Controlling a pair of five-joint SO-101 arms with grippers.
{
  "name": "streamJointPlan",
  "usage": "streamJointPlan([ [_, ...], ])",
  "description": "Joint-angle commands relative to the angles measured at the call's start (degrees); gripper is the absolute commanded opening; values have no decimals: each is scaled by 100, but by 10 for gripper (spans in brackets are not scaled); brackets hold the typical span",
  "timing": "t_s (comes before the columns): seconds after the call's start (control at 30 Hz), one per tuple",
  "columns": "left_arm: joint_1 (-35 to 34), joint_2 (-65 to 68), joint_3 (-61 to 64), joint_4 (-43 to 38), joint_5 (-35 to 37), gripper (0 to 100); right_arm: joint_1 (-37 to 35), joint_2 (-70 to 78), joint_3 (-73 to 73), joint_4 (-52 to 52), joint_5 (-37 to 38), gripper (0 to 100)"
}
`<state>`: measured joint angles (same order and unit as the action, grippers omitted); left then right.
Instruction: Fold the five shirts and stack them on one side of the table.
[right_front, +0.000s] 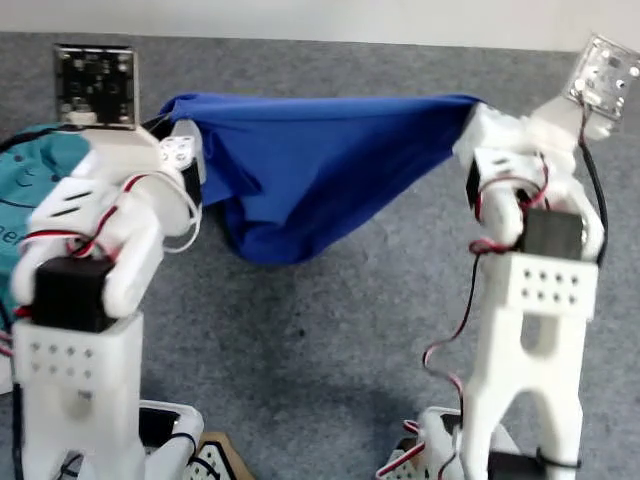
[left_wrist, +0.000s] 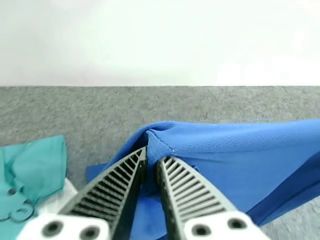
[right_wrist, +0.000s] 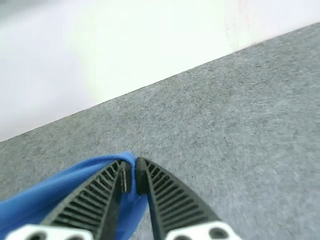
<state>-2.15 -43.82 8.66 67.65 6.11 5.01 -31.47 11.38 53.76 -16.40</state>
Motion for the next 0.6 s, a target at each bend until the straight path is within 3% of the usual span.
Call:
streamJointPlan([
  [0.0, -259, -154, -1033, 835, 0, 7, 321, -629, -549, 444, -18, 6],
  [0.23, -286, -154, -2563, 1890, -378, 7, 321, -822, -2026, 1279, 255, 6],
  [0.47, -1314, -145, -3327, 1899, -378, 7, 303, -470, -3749, 2220, 273, 6],
  [0.57, -1446, -180, -3512, 1820, -369, 7, 295, -365, -4365, 2651, 299, 6],
])
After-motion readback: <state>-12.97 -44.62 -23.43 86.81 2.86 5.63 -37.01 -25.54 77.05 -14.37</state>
